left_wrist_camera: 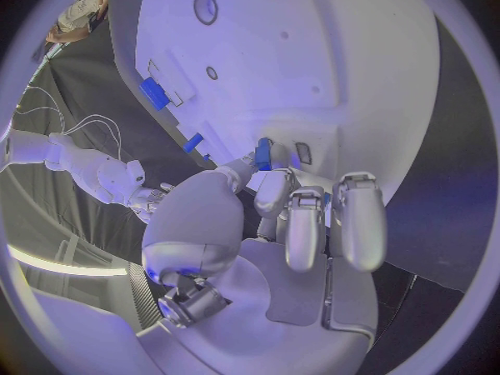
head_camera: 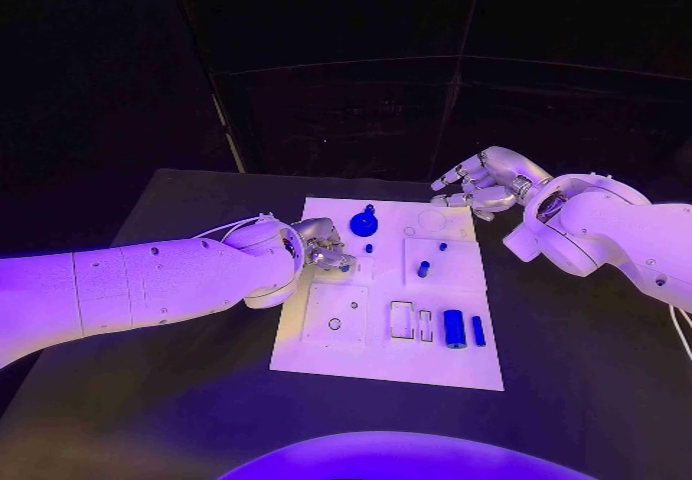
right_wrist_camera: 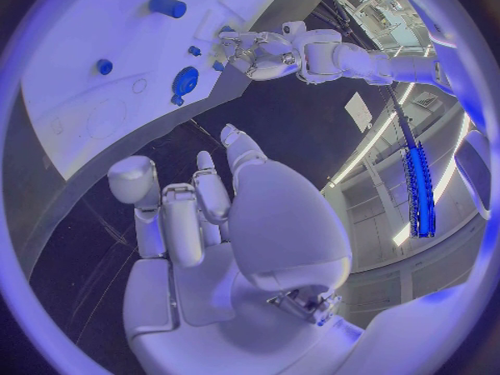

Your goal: Assemble the parts on the task board

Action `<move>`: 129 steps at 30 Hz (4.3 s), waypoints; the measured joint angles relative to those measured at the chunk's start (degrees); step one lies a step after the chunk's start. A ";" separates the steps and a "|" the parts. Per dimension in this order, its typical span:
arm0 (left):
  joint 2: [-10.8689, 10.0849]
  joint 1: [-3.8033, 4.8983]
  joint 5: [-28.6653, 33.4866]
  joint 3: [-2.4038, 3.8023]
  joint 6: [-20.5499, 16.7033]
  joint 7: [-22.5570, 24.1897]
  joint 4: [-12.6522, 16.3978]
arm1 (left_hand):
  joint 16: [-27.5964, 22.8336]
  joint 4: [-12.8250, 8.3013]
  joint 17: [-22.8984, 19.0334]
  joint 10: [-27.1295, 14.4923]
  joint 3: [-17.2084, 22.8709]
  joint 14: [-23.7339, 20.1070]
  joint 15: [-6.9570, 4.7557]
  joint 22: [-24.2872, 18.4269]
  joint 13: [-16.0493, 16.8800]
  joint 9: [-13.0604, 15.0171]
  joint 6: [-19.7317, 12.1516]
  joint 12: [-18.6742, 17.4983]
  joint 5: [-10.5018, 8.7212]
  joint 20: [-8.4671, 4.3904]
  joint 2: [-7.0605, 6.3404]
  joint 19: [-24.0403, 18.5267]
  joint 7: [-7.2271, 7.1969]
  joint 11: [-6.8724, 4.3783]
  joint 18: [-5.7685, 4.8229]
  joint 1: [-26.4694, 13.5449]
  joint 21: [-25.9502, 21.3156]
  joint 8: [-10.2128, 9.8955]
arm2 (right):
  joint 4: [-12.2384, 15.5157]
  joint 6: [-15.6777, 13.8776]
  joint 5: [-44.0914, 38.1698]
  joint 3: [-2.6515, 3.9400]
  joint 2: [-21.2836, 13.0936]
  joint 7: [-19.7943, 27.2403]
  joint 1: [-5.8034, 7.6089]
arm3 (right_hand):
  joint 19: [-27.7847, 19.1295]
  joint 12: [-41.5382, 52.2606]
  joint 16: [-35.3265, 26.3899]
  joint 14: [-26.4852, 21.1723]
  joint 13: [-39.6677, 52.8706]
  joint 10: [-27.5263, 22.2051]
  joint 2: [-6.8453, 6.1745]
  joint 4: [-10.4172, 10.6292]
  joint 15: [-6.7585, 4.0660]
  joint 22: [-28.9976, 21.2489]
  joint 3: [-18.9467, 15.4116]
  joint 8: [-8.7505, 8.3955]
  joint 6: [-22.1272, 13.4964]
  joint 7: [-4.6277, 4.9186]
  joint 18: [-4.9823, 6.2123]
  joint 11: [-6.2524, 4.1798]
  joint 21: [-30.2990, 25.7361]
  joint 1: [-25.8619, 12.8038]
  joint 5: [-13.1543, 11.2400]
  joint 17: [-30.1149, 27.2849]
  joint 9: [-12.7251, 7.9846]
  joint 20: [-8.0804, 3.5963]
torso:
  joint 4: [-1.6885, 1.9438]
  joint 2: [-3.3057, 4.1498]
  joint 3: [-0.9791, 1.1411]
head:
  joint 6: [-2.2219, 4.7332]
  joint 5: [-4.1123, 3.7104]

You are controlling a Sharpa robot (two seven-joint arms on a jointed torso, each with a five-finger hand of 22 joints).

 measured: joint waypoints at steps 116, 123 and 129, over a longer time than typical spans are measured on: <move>0.40 -0.61 -0.02 -0.17 -3.99 0.76 -0.70 | 0.00 -1.20 0.01 0.64 -1.05 -0.01 -0.40 0.00 0.43 0.46 1.47 0.28 -0.17 -0.36 -2.47 -0.06 -0.84 -0.61 -0.86 1.73 0.66 0.31 | -0.51 0.42 -0.01 -0.01 0.41 0.02 -0.01 | 0.00 0.00 0.00 0.00 0.00 0.00 -0.01 0.15 0.00 -0.04 -0.15 0.00 0.00 0.00 0.00 0.00 0.00 0.01 0.27 -0.01 0.00 0.00 | 0.06 0.00 -0.01 | -1.40 0.35; 0.30 -0.62 -0.02 -0.20 -3.87 0.64 -0.45 | 0.00 -1.27 0.01 0.96 -1.01 0.15 -0.56 0.00 0.86 0.55 1.77 0.63 -0.01 -0.35 -2.47 -0.06 -0.75 -0.76 -0.86 1.73 0.66 0.72 | -0.55 0.45 -0.01 -0.01 0.41 0.02 -0.01 | 0.00 0.00 0.00 0.00 0.00 0.00 -0.01 0.15 0.00 -0.04 -0.15 0.00 0.00 0.00 0.00 0.00 0.00 0.01 0.27 -0.01 0.00 0.00 | 0.00 0.00 -0.02 | -1.44 0.38; 0.18 -0.64 0.16 -0.21 -3.83 0.63 -0.29 | 0.00 -1.28 0.01 1.05 -1.00 0.15 -0.56 -0.01 0.99 0.96 1.87 0.86 -0.01 -0.54 -2.47 0.13 -0.83 -0.84 -0.87 1.72 0.66 0.77 | -0.61 0.49 -0.01 -0.01 0.47 0.02 -0.02 | 0.00 0.00 0.00 0.00 0.00 0.00 -0.01 0.42 0.00 -0.17 -0.42 0.19 0.00 0.00 0.00 0.00 -0.25 0.01 0.27 -0.01 0.00 0.00 | -0.02 0.00 -0.02 | -1.48 0.43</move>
